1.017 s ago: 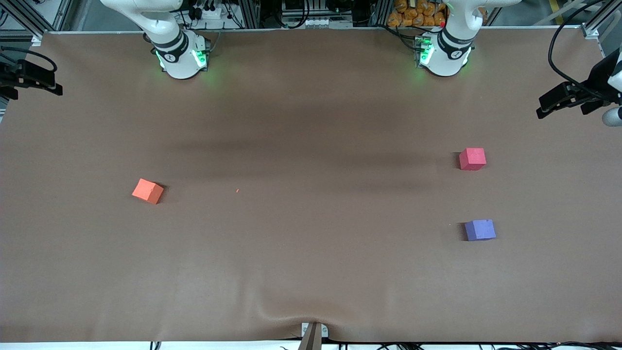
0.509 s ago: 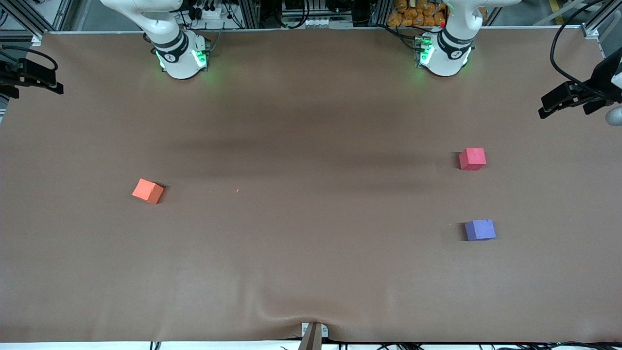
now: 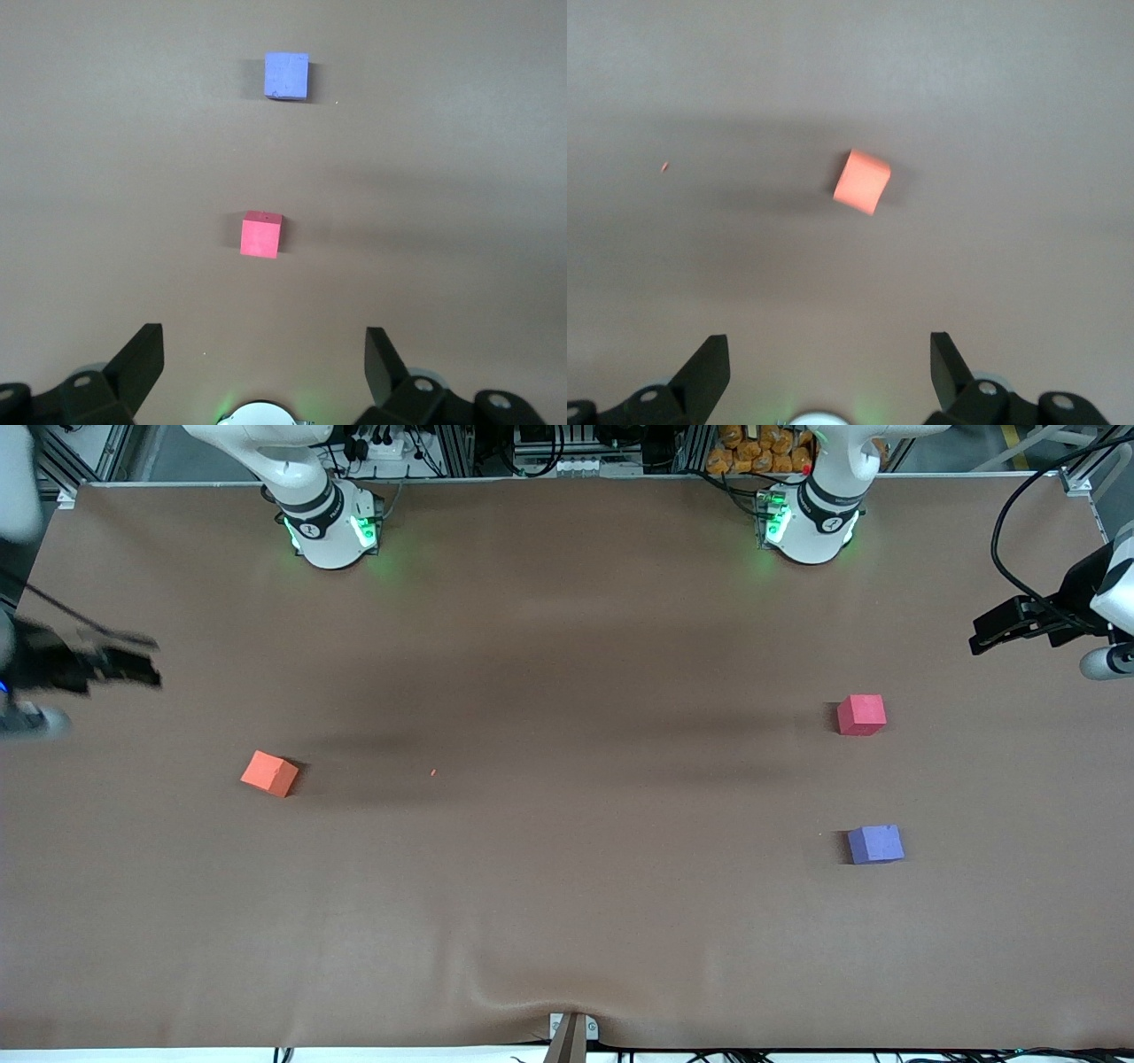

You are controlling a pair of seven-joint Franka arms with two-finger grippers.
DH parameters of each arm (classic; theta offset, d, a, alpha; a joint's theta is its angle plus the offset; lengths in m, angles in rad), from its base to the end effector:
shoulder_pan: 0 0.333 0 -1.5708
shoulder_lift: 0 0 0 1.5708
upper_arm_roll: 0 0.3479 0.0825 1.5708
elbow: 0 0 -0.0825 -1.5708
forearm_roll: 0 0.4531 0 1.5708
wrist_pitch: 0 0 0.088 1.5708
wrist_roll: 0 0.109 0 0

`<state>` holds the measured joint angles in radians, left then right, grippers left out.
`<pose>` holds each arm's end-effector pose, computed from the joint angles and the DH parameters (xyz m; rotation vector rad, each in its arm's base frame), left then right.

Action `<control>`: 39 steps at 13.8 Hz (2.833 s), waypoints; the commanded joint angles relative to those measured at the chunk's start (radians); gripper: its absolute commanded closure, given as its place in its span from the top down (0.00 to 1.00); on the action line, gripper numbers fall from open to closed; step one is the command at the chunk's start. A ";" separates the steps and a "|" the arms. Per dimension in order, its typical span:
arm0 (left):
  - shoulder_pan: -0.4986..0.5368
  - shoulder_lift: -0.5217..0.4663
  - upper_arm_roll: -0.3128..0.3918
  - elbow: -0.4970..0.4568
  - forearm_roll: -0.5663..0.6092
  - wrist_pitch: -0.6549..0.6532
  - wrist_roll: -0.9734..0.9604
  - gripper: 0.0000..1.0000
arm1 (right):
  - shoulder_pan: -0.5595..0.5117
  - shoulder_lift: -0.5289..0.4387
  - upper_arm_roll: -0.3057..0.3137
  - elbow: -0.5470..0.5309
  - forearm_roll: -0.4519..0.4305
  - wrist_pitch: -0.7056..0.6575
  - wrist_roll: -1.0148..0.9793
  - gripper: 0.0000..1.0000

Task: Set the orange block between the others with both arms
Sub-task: 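Reach the right gripper down to the orange cube and grasp it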

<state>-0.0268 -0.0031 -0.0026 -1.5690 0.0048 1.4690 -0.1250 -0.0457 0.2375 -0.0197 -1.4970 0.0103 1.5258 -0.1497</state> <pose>0.6109 -0.0174 0.6489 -3.1221 -0.1498 0.1505 0.6847 -0.0424 0.5344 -3.0943 -0.1297 0.3215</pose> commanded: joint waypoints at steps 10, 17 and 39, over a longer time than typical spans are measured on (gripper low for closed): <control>0.001 -0.001 -0.002 -0.016 0.006 0.024 0.004 1.00 | -0.036 0.272 0.001 -0.163 0.014 0.410 0.249 1.00; 0.001 -0.006 0.000 -0.017 0.004 0.024 0.004 1.00 | -0.031 0.353 0.001 -0.169 0.019 0.409 0.302 1.00; -0.007 -0.011 -0.004 -0.014 0.006 0.033 0.004 1.00 | -0.011 0.347 0.003 -0.178 0.069 0.453 0.292 0.41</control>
<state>-0.0298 0.0003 -0.0055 -1.5771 0.0048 1.4952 -0.1250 -0.0742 0.6275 -0.0226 -1.6953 0.0635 1.9872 0.1437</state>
